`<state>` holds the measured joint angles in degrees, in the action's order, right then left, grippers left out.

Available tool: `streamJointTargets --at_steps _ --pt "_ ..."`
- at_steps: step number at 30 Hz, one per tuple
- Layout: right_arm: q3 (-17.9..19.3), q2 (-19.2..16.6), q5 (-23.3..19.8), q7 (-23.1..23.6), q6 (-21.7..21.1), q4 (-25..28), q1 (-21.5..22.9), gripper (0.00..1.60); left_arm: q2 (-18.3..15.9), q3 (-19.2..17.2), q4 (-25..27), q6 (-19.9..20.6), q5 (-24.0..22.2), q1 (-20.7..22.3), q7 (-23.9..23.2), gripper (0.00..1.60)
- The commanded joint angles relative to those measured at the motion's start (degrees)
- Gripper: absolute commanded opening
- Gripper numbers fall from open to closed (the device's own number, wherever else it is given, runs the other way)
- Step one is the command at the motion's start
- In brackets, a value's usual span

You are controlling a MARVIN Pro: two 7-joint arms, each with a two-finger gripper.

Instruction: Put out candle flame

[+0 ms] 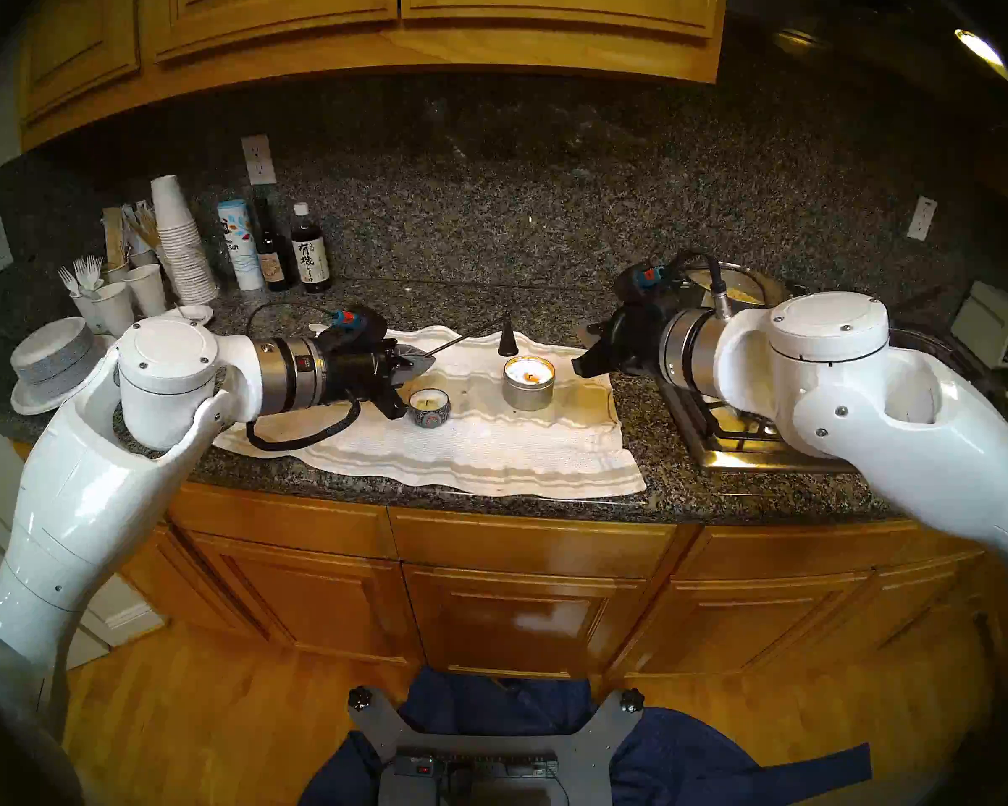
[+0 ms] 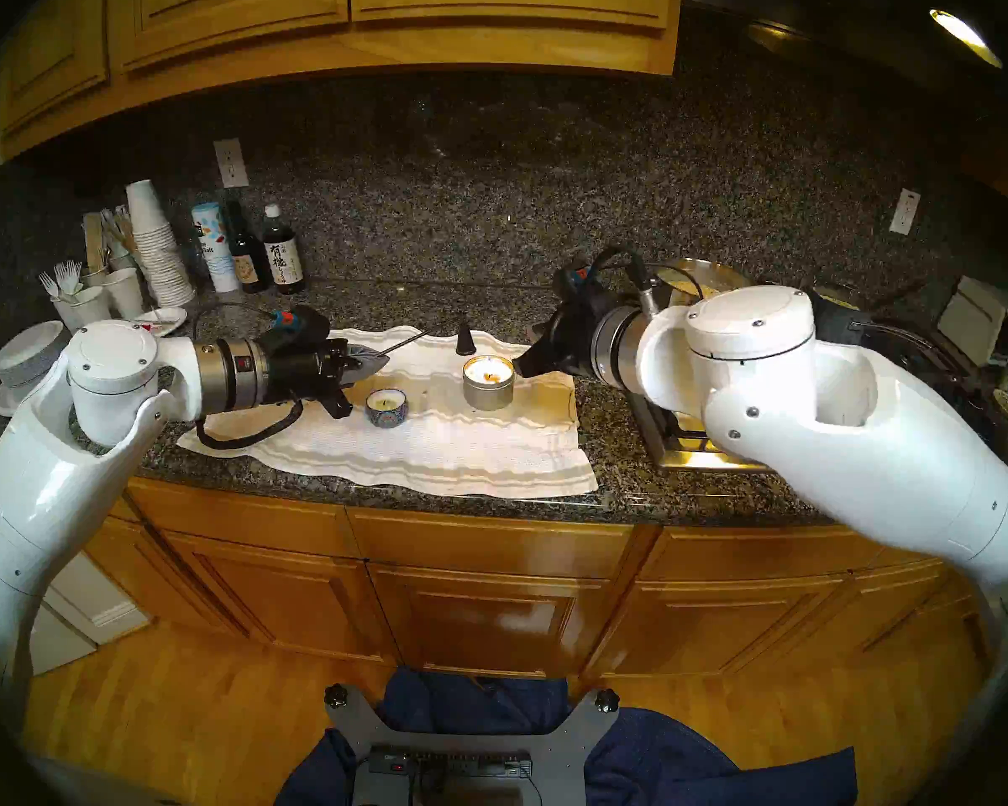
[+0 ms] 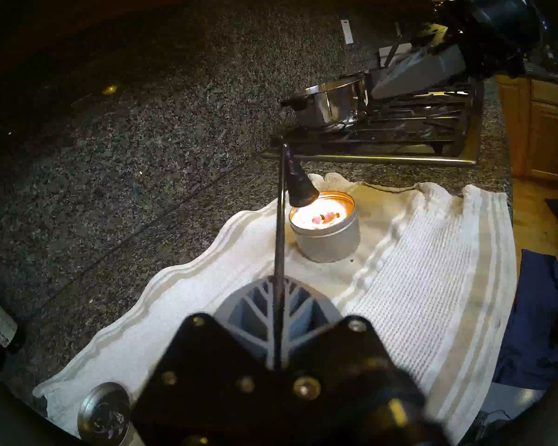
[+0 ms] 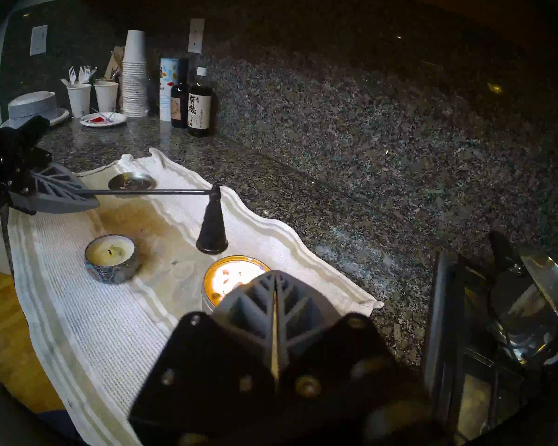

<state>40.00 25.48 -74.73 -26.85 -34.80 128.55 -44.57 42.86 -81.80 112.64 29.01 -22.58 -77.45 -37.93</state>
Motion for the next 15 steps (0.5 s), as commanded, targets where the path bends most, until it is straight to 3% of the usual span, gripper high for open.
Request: streamJointTargets --at_steps 1,15 --pt "1.21 -0.59 0.19 -0.14 1.31 0.08 0.57 0.00 3.05 0.23 -1.20 -0.50 0.86 6.39 -1.59 0.00" --pt "1.00 -1.32 0.30 -0.20 1.68 -0.06 0.48 0.00 7.66 3.51 -6.61 0.24 5.34 11.72 -6.23 0.00"
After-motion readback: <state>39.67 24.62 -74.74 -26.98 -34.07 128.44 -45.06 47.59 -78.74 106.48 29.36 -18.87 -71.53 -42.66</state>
